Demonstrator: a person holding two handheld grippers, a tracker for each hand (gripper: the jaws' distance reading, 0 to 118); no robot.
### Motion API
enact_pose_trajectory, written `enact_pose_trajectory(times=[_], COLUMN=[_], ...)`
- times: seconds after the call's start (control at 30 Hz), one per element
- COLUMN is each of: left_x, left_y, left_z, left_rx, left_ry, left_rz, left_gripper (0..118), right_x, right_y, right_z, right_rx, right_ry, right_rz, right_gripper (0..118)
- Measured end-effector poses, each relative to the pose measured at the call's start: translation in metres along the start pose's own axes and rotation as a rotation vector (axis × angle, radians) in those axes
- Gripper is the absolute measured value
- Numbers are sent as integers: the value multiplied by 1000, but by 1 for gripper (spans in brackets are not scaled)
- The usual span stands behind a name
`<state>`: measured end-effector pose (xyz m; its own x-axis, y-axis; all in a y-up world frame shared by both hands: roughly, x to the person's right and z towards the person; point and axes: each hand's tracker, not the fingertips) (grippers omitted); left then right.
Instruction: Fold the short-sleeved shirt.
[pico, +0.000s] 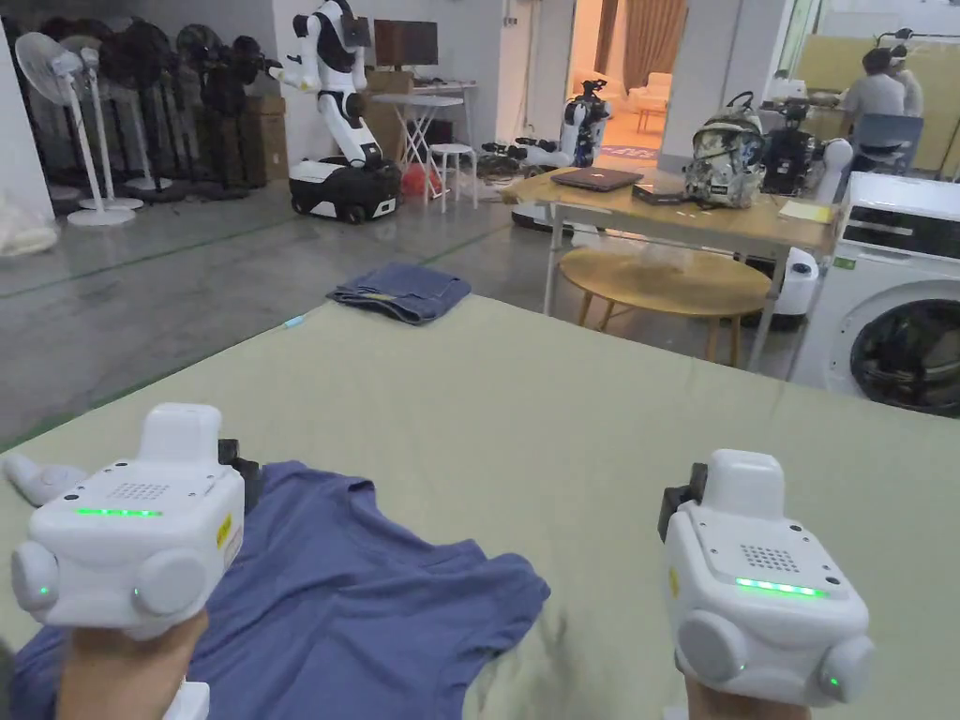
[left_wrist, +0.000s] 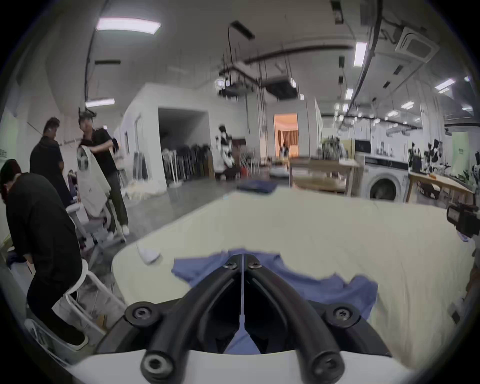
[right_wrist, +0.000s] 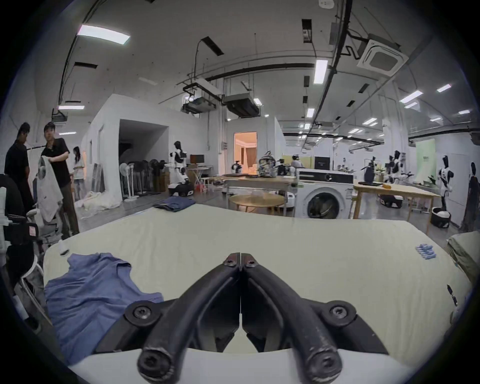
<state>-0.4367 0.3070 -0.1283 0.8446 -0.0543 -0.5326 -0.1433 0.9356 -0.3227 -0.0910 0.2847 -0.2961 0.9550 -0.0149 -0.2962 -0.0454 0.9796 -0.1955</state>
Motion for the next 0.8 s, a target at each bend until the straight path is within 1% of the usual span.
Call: enact_pose_trajectory(times=[0.07,0.13,0.27,0.3,0.33,0.37,0.4,0.43,0.5,0.53,0.57,0.63,0.67,0.7,0.73,0.8], left_x=[-10,-18,-18,-16,-14,-11,-8,-4,5,11,14,27,33,42,48,49], left_y=[-2,-8,-24,-27,-30,-34,-39,-44,-56,-64,-71,-88,-93,-94,-94,-98], left_z=[-21,-45,-81,-88,-95,-103,-108,-115,-127,-131,-135,-145,-143,-137,-132,-137], left_rx=[-175,-378,-497,-528,-545,-576,-608,-659,-729,-765,-792,-877,-875,-809,-788,-770], left_ry=[-53,-140,-213,-208,-221,-239,-253,-270,-286,-292,-317,-309,-250,-242,-218,-206], left_rz=[-8,18,-17,-35,-36,-36,-27,-30,-23,-25,-26,-40,-113,-175,-209,-237], left_gripper=[0,0,0,4,15,34,48,59,72,74,74,74,75,75,72,57], right_x=[-8,-12,-13,-12,-11,-9,-7,-5,0,4,6,12,15,17,19,24], right_y=[-3,-7,-20,-23,-26,-29,-31,-34,-37,-39,-40,-43,-43,-44,-44,-45], right_z=[-4,-9,-14,-15,-16,-17,-17,-17,-17,-17,-17,-16,-16,-15,-14,-12], right_rx=[-20,-50,-93,-104,-118,-130,-137,-143,-154,-161,-167,-177,-181,-186,-189,-193], right_ry=[18,32,35,32,30,29,27,19,8,1,-2,-15,-18,-24,-29,-37], right_rz=[15,28,40,43,46,47,49,53,58,57,57,56,56,55,56,52], right_gripper=[0,0,0,0,0,0,0,0,0,0,0,0,0,0,0,0])
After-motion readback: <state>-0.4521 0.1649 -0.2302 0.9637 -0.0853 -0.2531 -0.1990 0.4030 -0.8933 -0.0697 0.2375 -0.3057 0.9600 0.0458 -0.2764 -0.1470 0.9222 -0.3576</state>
